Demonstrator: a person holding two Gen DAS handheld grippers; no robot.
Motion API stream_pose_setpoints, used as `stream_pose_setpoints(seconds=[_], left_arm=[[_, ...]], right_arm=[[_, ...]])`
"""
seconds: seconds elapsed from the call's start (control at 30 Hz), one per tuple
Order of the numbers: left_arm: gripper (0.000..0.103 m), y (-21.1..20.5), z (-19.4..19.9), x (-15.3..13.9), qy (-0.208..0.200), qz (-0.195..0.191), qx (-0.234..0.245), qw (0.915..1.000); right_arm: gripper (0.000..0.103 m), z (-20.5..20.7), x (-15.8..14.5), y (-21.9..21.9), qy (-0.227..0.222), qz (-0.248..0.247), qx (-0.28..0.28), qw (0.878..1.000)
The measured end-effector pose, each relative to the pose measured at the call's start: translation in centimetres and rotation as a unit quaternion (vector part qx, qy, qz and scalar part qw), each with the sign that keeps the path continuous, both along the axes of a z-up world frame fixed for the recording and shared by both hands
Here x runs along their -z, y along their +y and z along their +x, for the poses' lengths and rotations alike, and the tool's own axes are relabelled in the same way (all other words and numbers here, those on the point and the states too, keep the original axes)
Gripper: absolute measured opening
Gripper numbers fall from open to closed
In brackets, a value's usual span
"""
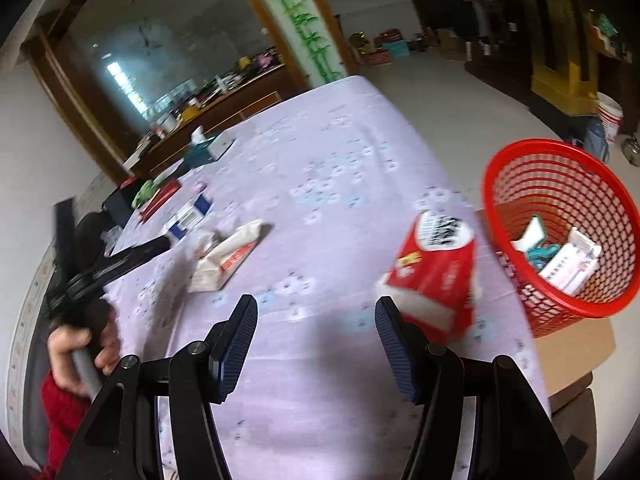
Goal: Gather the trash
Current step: 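Grasp the clear plastic bags on the table with the left tool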
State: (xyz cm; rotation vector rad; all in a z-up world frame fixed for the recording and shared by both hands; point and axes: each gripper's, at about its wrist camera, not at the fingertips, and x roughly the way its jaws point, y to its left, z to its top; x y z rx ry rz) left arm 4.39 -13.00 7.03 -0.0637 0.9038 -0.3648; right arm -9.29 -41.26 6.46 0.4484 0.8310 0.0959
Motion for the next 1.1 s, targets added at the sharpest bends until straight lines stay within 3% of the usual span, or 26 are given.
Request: stream_pose_setpoints(seconds=[0.1,0.23,0.3,0.37,0.4,0.43,0.67,0.97,1.1], left_arm=[[0.075,-0.4,2.1,2.0,0.035,-0.001,-0.018,0.9992],[0.074,-0.8,4.5,4.3,0.086,-0.044,-0.020,0.9951],[0.074,-1.2,5.2,5.1,0.098,-0.048,-0.024,0.9937],[0.068,-1.8,5.4,5.2,0.081,-0.040,-0.024,0.9956],[0.052,-2.0,5.4,5.2,0.078,-0.041,-0.023,0.9959],[0.043,-2.2,5.4,5.3,0.080,-0.046,-0.021,0.9955],[0.040,-0.1,3.3,3.7,0.049,-0.063,-0.023,0.9966],[0.041,5.6,-4.0,0.5,-0.033,-0.037,-0.048,0.9976],[0.041,7.3,-6.5,0.3,-0.052,-0.031,-0.054,0.9967]], right_arm=[[0.065,0.3,0.1,1.2,0.006,-0.002,-0.012,1.000],[0.065,0.4,0.2,2.2,0.011,-0.005,-0.023,1.000],[0.065,0.7,0.3,2.7,0.015,-0.006,-0.027,0.999],[0.065,1.1,0.4,3.2,0.018,-0.005,-0.032,0.999],[0.065,1.2,0.4,3.5,0.018,-0.005,-0.034,0.999],[0.065,1.4,0.4,3.7,0.019,-0.006,-0.036,0.999],[0.065,4.0,0.7,5.6,0.032,0.006,-0.048,0.998],[0.065,10.5,2.2,9.8,0.071,0.042,-0.055,0.995],[0.065,13.0,3.2,12.2,0.085,0.016,-0.048,0.995]])
